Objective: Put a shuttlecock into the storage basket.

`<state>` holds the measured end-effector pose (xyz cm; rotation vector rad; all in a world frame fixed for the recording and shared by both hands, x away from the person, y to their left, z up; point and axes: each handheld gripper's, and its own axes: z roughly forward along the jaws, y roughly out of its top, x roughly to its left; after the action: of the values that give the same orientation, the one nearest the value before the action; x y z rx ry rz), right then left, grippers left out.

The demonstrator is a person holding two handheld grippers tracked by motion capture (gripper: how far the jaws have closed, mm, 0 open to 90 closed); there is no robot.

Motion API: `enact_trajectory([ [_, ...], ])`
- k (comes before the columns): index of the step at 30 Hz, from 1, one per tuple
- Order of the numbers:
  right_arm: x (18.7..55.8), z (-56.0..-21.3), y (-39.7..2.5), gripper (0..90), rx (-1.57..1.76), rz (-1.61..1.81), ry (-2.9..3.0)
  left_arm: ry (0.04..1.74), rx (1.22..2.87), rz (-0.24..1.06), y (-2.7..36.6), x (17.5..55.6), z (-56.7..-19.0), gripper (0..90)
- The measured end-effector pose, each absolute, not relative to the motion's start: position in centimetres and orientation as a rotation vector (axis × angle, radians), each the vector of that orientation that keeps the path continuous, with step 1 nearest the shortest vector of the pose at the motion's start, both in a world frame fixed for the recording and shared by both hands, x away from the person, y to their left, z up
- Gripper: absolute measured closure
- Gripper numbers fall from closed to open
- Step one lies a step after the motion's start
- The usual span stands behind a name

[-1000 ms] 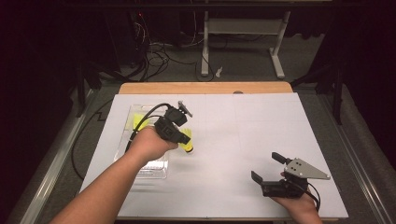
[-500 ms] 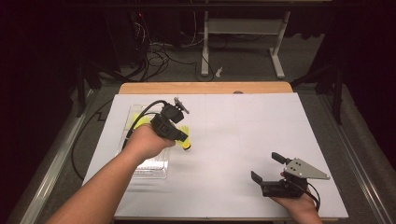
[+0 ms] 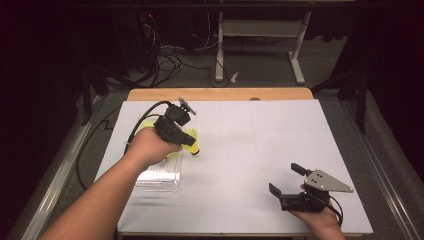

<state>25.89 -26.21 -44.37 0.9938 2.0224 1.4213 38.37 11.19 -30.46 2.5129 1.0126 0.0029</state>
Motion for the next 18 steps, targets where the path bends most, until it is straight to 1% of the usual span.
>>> enact_trajectory([
  [5,25.9,-44.4,-26.3,1.3,0.992,1.423,2.024,1.038,2.508,0.035,12.1,38.6,-30.0,89.8],
  [18,25.9,-44.3,-26.2,1.3,0.993,1.423,2.021,1.111,2.483,0.064,14.8,38.8,-29.5,89.8],
])
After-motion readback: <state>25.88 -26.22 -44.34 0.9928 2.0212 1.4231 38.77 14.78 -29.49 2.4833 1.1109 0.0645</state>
